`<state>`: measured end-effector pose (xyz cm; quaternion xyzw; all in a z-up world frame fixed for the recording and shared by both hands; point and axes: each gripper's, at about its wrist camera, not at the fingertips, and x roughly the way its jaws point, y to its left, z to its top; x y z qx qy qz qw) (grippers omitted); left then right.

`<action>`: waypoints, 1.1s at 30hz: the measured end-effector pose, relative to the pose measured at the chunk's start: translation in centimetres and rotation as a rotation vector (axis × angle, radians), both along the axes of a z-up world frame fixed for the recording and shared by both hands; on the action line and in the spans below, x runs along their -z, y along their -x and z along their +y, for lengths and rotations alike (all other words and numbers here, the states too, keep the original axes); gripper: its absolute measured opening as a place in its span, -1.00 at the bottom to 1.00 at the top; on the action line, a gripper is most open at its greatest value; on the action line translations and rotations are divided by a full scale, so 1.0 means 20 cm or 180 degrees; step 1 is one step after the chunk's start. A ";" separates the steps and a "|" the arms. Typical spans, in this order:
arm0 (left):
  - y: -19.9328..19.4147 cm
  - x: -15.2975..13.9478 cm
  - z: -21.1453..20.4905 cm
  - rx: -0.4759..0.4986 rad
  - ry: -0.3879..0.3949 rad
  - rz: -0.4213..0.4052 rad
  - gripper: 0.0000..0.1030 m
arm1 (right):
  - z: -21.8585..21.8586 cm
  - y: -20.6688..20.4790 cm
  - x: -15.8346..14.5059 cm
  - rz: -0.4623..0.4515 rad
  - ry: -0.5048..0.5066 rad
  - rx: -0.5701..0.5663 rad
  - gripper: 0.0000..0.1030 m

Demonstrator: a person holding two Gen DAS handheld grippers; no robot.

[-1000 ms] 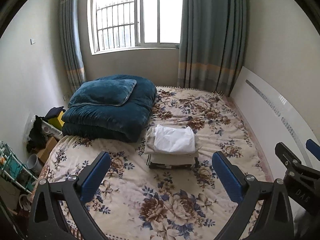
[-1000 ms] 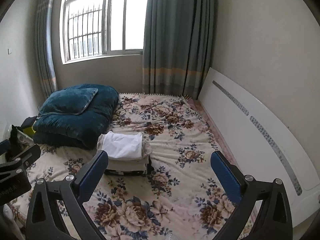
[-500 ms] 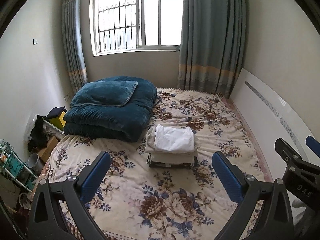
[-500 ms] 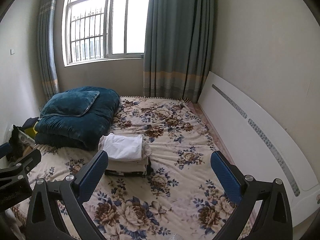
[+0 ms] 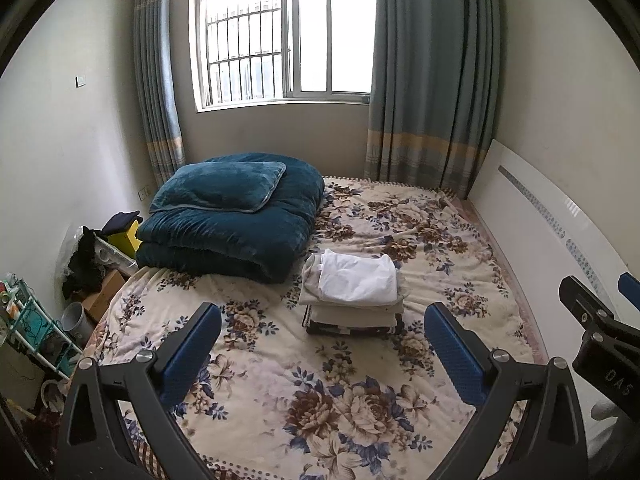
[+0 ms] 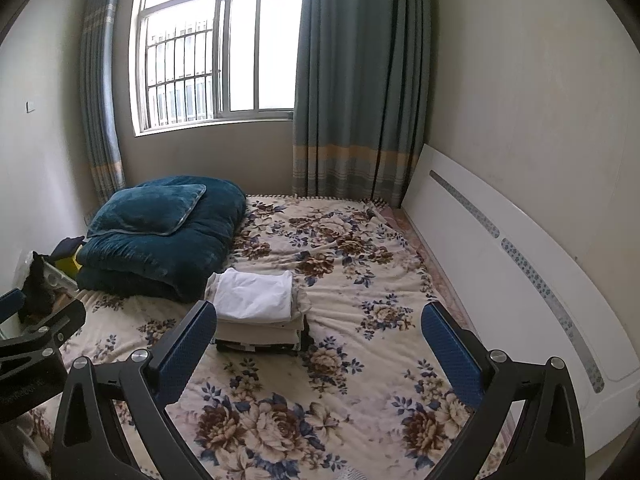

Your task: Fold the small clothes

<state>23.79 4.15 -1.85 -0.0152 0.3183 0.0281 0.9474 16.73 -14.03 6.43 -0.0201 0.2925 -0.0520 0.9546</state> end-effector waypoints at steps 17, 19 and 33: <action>0.00 -0.02 0.04 -0.0011 0.0017 -0.0058 1.00 | 0.02 0.01 0.00 -0.0011 -0.0046 -0.0046 1.00; 0.00 -0.03 0.04 -0.0006 0.0017 -0.0058 1.00 | 0.02 0.01 0.00 -0.0015 -0.0054 -0.0046 1.00; 0.00 -0.03 0.04 -0.0015 0.0015 -0.0071 1.00 | 0.04 0.02 -0.01 -0.0012 -0.0047 -0.0060 1.00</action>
